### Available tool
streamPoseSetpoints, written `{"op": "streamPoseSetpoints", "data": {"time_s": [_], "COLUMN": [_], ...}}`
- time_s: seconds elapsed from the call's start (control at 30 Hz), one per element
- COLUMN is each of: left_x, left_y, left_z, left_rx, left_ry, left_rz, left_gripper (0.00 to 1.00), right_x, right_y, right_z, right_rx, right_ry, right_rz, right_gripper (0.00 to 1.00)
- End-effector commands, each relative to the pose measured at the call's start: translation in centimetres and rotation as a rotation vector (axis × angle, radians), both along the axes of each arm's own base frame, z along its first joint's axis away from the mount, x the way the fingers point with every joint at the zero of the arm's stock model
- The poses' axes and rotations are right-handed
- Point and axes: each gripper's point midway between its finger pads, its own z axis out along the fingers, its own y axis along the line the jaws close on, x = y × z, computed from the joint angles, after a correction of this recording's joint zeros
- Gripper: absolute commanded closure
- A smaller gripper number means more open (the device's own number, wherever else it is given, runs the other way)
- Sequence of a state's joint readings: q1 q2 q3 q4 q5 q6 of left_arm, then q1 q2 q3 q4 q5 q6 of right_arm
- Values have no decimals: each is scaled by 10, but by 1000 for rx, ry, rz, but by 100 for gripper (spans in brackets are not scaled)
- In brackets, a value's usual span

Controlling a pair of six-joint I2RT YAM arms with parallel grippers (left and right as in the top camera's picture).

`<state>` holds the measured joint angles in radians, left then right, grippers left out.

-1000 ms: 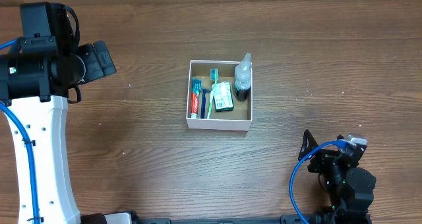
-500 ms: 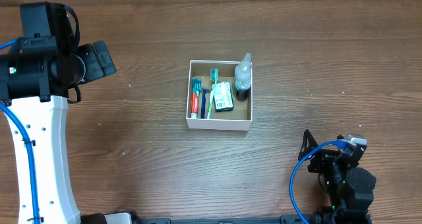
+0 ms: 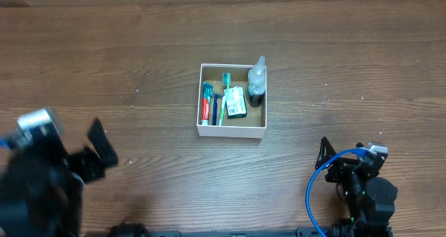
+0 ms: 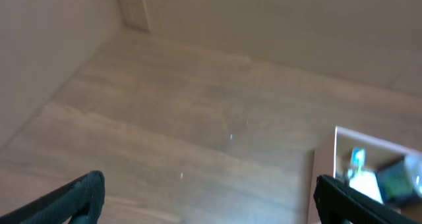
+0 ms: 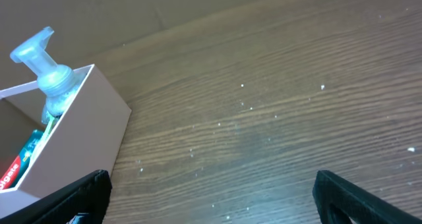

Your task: Pack container

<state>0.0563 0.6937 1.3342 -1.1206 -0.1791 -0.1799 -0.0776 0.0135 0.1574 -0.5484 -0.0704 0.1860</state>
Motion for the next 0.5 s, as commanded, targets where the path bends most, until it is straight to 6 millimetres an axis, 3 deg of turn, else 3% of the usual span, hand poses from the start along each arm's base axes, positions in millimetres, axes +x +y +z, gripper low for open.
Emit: {"op": "streamPoseSetpoints", "data": {"time_s": [0.0, 0.07, 0.17, 0.37, 0.47], "left_x": [-16, -19, -10, -1, 3], "left_y": [-19, -35, -50, -53, -53], "left_z": [-82, -134, -191, -246, -264], "left_rx": [-27, -73, -114, -147, -166], "left_ry": [36, 47, 26, 20, 42], "left_rz": [-108, -186, -268, -270, -261], "left_gripper": [0, 0, 0, 0, 0], "right_x": [0, 0, 0, 0, 0], "right_y": [-1, -1, -1, -1, -1], "right_z": [-2, -2, -2, -2, -2], "right_rx": [-7, -7, -7, -7, -7], "right_ry": [-2, -2, -2, -2, -2], "right_rz": [-3, -3, -3, -3, -3], "right_gripper": [0, 0, 0, 0, 0]}}
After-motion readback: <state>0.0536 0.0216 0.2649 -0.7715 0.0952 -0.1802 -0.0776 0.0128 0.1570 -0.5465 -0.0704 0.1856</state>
